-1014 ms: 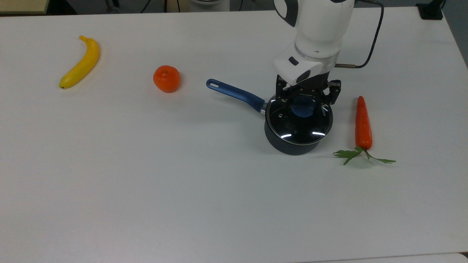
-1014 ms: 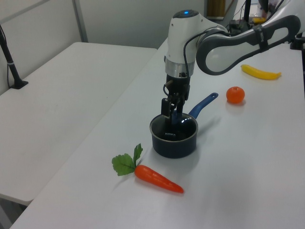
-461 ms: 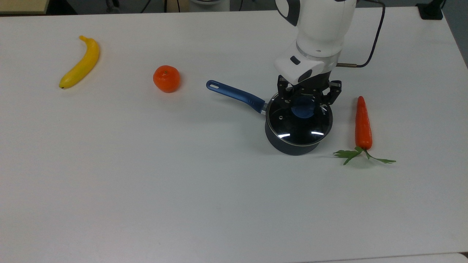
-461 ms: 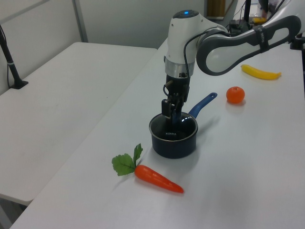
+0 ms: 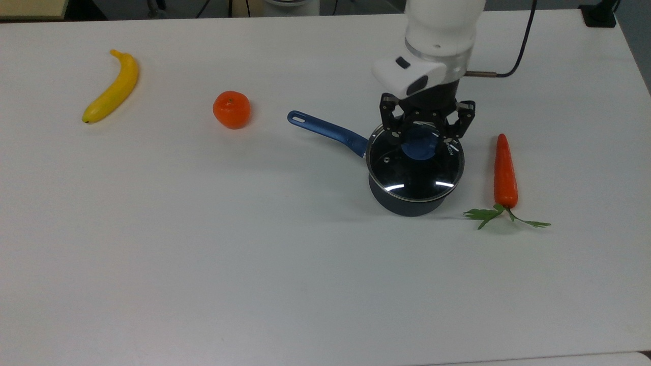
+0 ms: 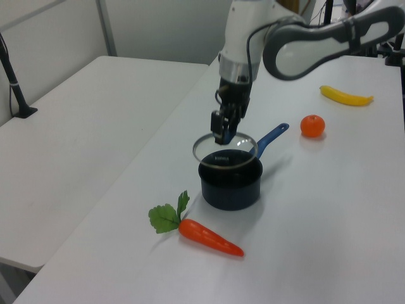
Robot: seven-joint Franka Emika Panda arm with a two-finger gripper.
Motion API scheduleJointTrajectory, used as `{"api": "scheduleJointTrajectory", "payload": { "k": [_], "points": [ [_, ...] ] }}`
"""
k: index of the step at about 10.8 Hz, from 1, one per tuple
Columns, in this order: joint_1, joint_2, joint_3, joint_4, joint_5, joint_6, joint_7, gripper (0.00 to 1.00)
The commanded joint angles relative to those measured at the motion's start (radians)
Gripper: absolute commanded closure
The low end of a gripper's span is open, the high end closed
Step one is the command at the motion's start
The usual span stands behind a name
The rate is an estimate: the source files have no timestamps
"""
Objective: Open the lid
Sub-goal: 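Close the gripper on the blue knob of the glass lid, then lift the glass lid off the saucepan and carry it toward the orange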
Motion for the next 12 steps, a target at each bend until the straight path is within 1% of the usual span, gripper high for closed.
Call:
{"api": "scheduleJointTrajectory", "payload": {
  "k": [1,3,5,6,7,8,10,12],
  "points": [
    [-0.083,-0.076,-0.006,-0.024,-0.012,-0.032,-0.001,0.54],
    [-0.169,-0.085,-0.006,-0.033,-0.009,-0.034,-0.058,0.54],
    [-0.286,-0.079,-0.005,-0.044,0.000,-0.029,-0.116,0.54],
    [-0.329,-0.070,-0.005,-0.063,0.002,-0.017,-0.138,0.54],
    [-0.353,-0.046,-0.005,-0.070,-0.006,0.000,-0.141,0.53],
    [-0.395,-0.026,-0.005,-0.074,-0.003,0.027,-0.158,0.53],
    [-0.410,0.022,-0.005,-0.085,0.000,0.105,-0.162,0.53],
    [-0.424,0.036,-0.005,-0.119,0.002,0.151,-0.164,0.53]
  ]
}}
